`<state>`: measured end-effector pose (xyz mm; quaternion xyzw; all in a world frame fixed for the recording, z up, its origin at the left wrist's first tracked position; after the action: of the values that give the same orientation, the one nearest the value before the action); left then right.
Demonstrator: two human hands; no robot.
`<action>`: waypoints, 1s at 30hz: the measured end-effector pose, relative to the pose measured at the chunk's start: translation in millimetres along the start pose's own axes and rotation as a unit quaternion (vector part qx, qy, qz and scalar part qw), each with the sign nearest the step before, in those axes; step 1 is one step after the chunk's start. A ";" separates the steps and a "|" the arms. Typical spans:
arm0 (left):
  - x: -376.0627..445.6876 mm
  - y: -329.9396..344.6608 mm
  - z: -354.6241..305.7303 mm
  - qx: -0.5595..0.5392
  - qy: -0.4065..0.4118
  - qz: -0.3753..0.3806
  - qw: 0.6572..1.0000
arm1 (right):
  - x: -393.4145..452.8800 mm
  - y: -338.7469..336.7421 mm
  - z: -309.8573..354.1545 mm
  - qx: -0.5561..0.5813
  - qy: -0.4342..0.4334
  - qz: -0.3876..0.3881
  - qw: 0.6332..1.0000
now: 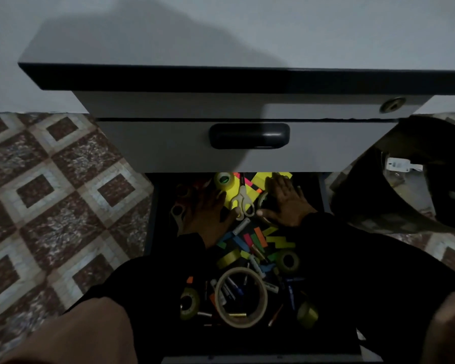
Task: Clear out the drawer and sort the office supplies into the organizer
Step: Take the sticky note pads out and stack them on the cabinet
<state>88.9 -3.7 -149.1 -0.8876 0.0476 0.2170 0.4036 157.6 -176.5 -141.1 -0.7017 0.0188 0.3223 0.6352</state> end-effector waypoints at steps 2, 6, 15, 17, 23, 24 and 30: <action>0.6 7.1 2.0 0.007 -0.042 0.046 0.998 | 2.5 7.6 -1.9 0.009 0.000 0.016 1.000; -2.0 10.3 6.4 0.062 -0.052 0.063 0.995 | -1.5 13.7 -3.1 0.012 0.002 0.022 1.000; -42.2 10.8 25.1 0.100 -0.022 0.055 0.993 | -48.1 35.4 21.7 -0.011 -0.009 0.046 0.999; -49.1 10.2 32.4 0.102 -0.022 0.060 0.993 | -57.5 41.5 27.7 -0.012 -0.012 0.047 0.999; -60.6 -0.8 29.6 0.076 -0.014 0.023 0.997 | -72.4 50.6 33.3 0.056 -0.014 0.031 0.998; -59.8 -5.1 29.1 0.068 -0.013 -0.002 0.998 | -72.8 48.3 31.5 0.104 -0.002 0.010 0.995; -46.3 -12.2 36.3 -0.113 -0.064 -0.058 0.990 | -62.9 45.7 22.9 0.203 0.060 -0.063 0.975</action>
<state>37.7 27.0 -142.1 -0.9128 -0.0551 0.2537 0.3153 78.1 -188.7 -151.0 -0.5761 0.0772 0.2285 0.7810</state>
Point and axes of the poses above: each hand's wrist, its own x-axis towards the middle knuckle, its own y-axis out of the palm, z = x × y, the point moved 7 cm from there along x, towards the middle knuckle, and after that the axes turned 15 degrees about -x, right-handed, at the moved point
